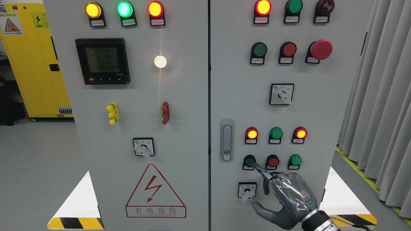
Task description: Press green start button
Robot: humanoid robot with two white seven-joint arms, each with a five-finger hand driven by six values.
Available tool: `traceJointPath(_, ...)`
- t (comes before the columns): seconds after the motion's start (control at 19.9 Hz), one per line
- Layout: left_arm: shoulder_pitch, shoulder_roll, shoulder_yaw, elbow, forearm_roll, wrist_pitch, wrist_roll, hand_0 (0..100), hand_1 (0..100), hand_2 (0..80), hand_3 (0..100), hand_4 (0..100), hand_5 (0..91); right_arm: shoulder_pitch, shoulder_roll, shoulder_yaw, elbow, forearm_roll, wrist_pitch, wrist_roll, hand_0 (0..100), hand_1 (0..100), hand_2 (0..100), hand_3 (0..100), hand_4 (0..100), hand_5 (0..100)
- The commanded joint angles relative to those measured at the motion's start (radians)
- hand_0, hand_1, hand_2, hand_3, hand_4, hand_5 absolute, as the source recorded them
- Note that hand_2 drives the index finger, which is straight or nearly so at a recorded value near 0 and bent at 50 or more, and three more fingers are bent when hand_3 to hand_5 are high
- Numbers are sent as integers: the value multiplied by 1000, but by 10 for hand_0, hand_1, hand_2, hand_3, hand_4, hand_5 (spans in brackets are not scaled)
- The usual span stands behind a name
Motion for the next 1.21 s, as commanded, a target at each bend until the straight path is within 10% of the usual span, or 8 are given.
traceJointPath(0.0,-17,0,0,-28,0,1,0,120,556,0,0,0,0,-7,-1,18,34,-1,22,2,343,685,0,741,745,683)
traceJointPath(0.6,-17,0,0,-28,0,1,0,120,556,0,0,0,0,2,4,4,-10,-27,22,-1,354,681,0,733,740,682)
traceJointPath(1.16,-17,0,0,-28,0,1,0,120,556,0,0,0,0,142,8,-30,-125,-632,18,17,420,661,24,631,627,496)
